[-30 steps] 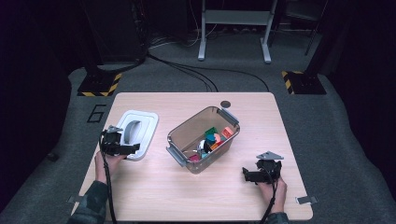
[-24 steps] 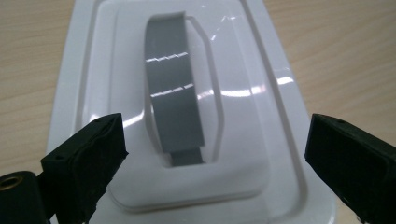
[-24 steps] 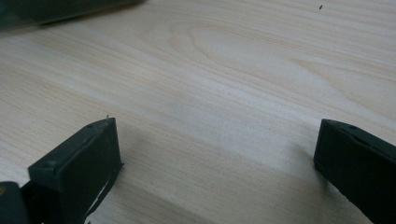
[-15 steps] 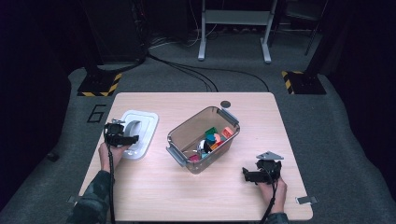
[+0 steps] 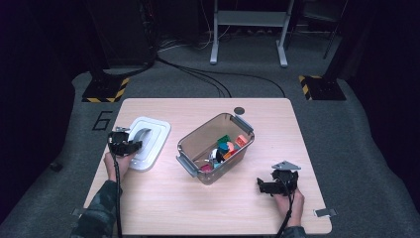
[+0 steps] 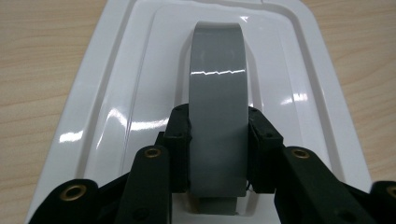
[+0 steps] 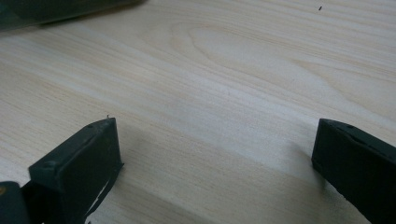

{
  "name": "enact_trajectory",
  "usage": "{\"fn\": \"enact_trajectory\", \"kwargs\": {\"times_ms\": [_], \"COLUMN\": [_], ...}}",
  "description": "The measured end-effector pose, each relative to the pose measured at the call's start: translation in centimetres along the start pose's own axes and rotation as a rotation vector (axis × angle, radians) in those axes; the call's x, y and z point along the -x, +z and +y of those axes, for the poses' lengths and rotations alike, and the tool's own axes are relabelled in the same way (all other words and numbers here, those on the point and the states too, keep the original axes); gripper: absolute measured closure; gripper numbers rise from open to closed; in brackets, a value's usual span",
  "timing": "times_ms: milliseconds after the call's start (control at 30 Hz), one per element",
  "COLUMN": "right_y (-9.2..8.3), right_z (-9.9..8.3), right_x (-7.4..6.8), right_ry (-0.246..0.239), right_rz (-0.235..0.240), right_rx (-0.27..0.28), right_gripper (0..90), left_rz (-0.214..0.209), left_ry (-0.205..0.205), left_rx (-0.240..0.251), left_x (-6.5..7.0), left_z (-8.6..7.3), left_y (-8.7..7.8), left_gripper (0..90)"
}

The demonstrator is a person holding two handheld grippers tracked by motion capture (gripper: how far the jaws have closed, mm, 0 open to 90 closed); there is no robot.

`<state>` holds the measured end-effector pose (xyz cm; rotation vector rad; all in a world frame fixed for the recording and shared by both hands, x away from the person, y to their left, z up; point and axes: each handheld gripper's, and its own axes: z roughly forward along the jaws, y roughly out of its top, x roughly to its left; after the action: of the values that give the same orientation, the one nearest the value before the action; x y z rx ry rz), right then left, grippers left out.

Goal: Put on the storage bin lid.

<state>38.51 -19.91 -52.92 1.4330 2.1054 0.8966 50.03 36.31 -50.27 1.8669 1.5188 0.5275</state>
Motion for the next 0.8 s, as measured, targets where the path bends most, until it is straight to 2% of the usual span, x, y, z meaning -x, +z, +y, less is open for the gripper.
{"fn": "enact_trajectory", "kwargs": {"times_ms": [67,200,500,800], "right_y": [0.0,0.0,0.0,0.0], "right_z": [0.0,0.0,0.0,0.0], "right_x": [0.0,0.0,0.0,0.0], "right_ry": [-0.001,-0.001,-0.001,-0.002], "right_rz": [0.003,0.002,0.001,0.001], "right_rx": [-0.001,0.0,-0.001,-0.002], "right_gripper": [0.3,0.4,0.3,0.3], "left_rz": [-0.019,-0.026,-0.066,-0.107], "left_ry": [0.001,0.016,0.036,0.09], "left_rx": [0.006,0.034,0.051,0.06], "left_x": [0.2,0.4,1.1,2.0], "left_z": [0.1,0.4,0.8,1.4], "left_y": [-0.7,-1.6,-3.5,-5.5], "left_gripper": [66.8,66.8,66.9,66.8]}}
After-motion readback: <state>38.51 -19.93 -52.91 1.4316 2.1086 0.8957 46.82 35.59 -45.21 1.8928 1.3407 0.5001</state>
